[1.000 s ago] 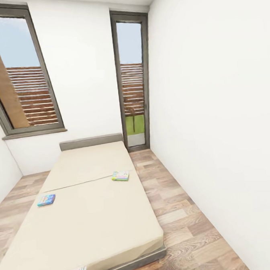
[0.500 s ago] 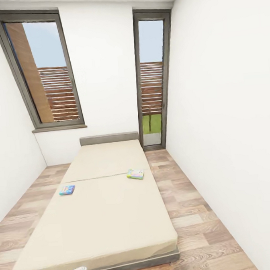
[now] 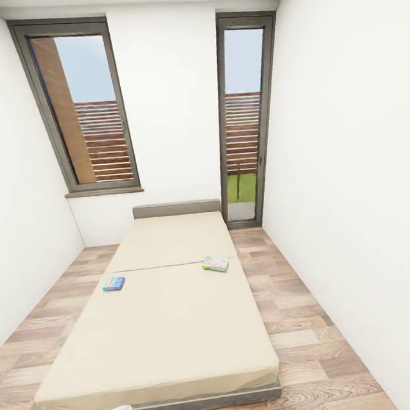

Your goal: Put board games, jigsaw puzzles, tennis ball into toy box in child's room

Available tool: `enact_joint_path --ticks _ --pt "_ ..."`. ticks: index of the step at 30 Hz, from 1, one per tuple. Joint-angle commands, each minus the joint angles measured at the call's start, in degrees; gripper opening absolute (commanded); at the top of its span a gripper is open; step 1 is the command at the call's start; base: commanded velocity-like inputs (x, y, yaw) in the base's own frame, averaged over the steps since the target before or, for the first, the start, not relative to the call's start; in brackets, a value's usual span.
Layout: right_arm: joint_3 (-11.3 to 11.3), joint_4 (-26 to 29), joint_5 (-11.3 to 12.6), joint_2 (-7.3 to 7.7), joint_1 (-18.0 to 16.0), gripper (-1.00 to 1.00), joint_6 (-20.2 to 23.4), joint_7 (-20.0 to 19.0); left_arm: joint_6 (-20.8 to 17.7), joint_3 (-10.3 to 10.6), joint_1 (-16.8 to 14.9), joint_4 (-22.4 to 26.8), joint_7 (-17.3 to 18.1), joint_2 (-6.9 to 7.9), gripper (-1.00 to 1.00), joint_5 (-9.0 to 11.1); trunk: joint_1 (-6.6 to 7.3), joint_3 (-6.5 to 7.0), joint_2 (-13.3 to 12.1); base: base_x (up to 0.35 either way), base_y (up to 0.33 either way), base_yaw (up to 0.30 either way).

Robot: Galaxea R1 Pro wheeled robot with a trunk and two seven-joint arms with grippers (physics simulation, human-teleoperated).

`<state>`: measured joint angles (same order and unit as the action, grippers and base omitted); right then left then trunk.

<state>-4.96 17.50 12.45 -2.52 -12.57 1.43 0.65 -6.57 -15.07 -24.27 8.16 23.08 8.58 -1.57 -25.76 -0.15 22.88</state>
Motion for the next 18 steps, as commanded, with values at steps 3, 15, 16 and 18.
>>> enact_joint_path --ticks 3,15,16,18 --pt "-0.3 0.1 0.2 -0.09 0.0 1.0 0.2 0.1 -0.4 -0.4 0.1 0.1 0.2 -0.15 1.0 -0.2 -0.02 -0.02 0.0 0.032 -0.023 0.005" --pt "-0.3 0.0 0.1 -0.03 0.0 1.0 -0.2 0.2 -0.3 -0.2 0.1 0.1 -0.1 -0.31 1.0 -0.3 -0.02 -0.02 0.0 0.152 -0.232 0.001" --pt "-0.3 -0.1 0.1 -0.03 0.0 1.0 -0.6 0.2 -0.3 -0.2 0.1 0.1 -0.1 -0.31 1.0 -0.3 -0.02 -0.02 0.0 0.217 -0.268 0.0" --pt "-0.2 -0.2 0.1 -0.03 0.0 1.0 -1.0 0.2 -0.3 -0.2 0.1 0.1 -0.1 -0.32 1.0 -0.3 -0.02 -0.02 0.0 0.222 -0.268 0.0"
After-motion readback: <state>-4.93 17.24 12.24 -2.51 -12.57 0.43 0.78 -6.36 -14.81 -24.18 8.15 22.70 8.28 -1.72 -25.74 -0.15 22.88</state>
